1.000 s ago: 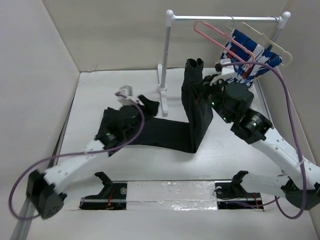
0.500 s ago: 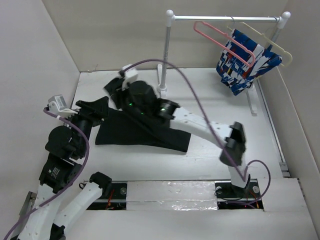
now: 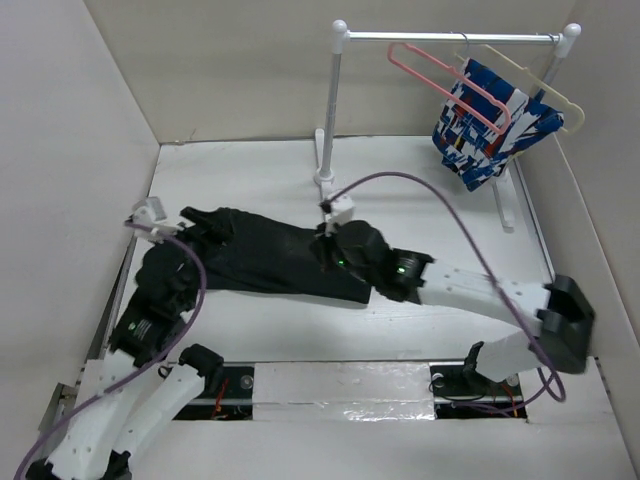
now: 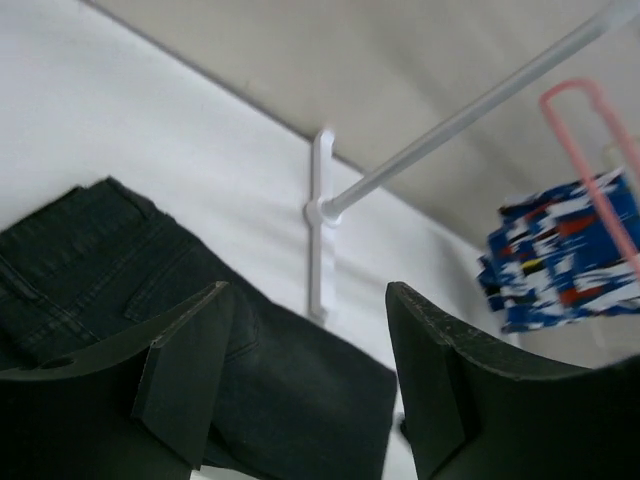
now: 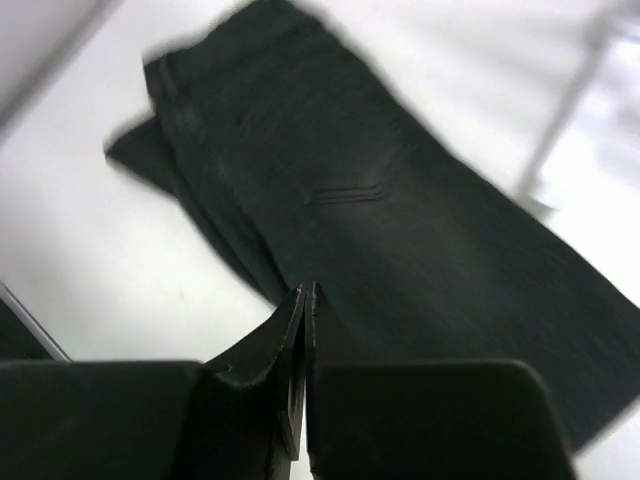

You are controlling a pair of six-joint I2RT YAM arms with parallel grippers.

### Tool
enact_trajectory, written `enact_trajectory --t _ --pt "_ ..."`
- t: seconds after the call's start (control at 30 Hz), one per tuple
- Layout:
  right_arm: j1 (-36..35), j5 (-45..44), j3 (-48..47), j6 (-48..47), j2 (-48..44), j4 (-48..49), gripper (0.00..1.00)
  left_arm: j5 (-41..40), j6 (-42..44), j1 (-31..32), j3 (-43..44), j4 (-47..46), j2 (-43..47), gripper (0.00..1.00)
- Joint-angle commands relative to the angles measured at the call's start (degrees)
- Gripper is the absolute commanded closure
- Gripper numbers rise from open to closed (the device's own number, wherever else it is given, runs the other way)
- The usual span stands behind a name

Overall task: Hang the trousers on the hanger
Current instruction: Fold the trousers at the center of the board, then pick up the hanger from the clothesline.

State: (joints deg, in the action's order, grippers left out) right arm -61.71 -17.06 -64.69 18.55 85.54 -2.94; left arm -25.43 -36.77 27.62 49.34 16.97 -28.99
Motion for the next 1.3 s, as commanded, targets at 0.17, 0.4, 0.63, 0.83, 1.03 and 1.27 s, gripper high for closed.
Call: enact_trajectory --t 0.17,0.4,0.63,0.83,1.03,1.27 --pt "6.9 -6.1 28.6 14.8 -21.6 5.0 0.37 4.3 -6.1 -0.1 -11.8 -16.6 -22.8 0.40" --pt "12.7 4.2 41.9 20.8 -22.8 15.0 0.17 6.3 -10.2 -8.5 -20.7 -27.3 -35.8 0.39" --pt "19.7 16.5 46.1 22.5 -10.2 31.2 0.35 11.4 -13.8 -14.3 -25.7 -29.2 -39.2 0.39" --pt "26.1 20.8 51.9 25.4 -7.2 41.4 0.97 10.2 -16.4 -20.0 -30.8 -25.4 -32.5 0.41" --pt "29.6 21.4 50.3 20.4 -19.2 26.9 0.91 10.7 -15.3 -20.6 -33.9 -23.8 -19.3 0.42" --pt "26.9 21.3 43.4 11.2 -35.1 10.2 0.26 16.6 -10.1 -16.7 -28.6 -26.2 -7.9 0.56"
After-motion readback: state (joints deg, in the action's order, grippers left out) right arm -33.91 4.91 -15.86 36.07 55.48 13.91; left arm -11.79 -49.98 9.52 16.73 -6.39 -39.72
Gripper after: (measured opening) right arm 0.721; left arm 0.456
